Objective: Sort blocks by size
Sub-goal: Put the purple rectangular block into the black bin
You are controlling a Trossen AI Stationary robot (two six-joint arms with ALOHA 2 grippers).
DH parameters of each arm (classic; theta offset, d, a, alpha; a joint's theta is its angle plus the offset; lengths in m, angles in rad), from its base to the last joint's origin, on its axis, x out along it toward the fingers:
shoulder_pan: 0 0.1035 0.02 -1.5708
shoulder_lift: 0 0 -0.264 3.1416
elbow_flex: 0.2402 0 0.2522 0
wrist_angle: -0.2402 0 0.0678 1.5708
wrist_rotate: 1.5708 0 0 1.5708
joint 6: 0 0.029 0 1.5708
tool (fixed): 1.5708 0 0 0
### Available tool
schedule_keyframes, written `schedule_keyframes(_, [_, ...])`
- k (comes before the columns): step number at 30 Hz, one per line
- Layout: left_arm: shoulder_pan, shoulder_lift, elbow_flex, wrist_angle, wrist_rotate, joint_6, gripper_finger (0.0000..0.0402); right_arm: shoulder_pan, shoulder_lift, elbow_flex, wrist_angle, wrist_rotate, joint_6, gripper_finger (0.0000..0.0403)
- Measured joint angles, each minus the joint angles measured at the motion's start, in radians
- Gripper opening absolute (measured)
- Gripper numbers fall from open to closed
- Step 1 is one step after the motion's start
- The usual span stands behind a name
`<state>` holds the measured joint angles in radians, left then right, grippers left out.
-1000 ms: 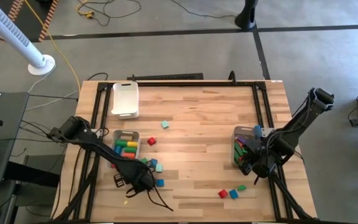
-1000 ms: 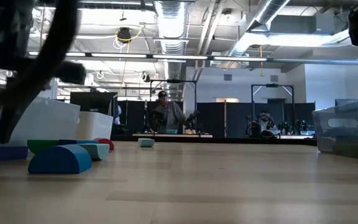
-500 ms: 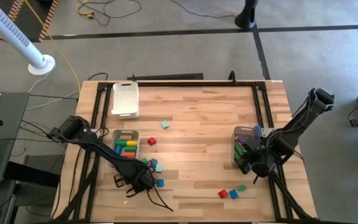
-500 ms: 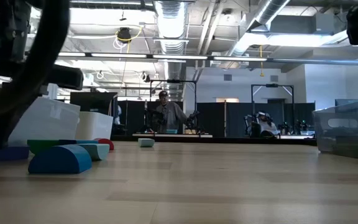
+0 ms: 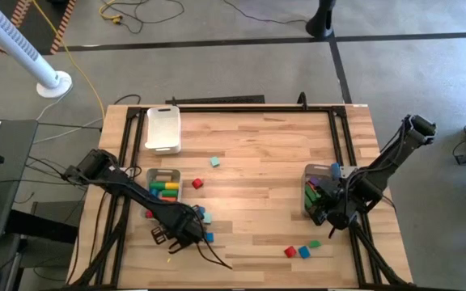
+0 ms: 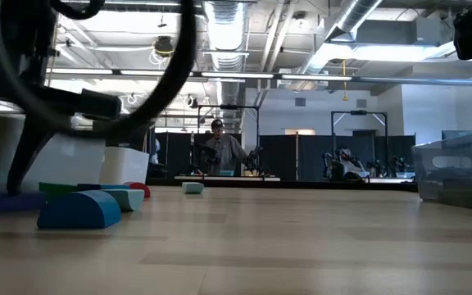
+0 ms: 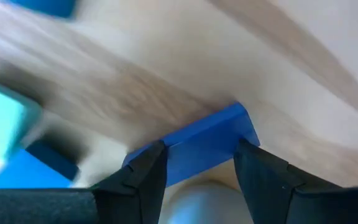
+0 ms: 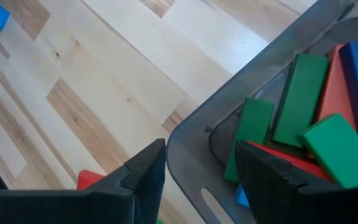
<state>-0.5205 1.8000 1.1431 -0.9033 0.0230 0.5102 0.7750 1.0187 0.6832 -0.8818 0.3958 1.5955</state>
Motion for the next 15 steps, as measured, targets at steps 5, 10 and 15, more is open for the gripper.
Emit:
schedule_keyframes(5, [0.001,0.001,0.008,0.035,0.001,0.001,0.0176,0.0,0.0,0.0,0.0,0.0,0.0,0.0219])
schedule_keyframes(10, [0.018,0.006,0.055,0.06,-0.013,-0.003,0.0176,0.0,0.0,0.0,-0.006,0.0,-0.008,0.0219])
schedule_keyframes(15, [0.046,0.005,0.116,0.104,-0.036,-0.042,0.0176,0.0,0.0,0.0,-0.016,0.0,-0.009,0.0219])
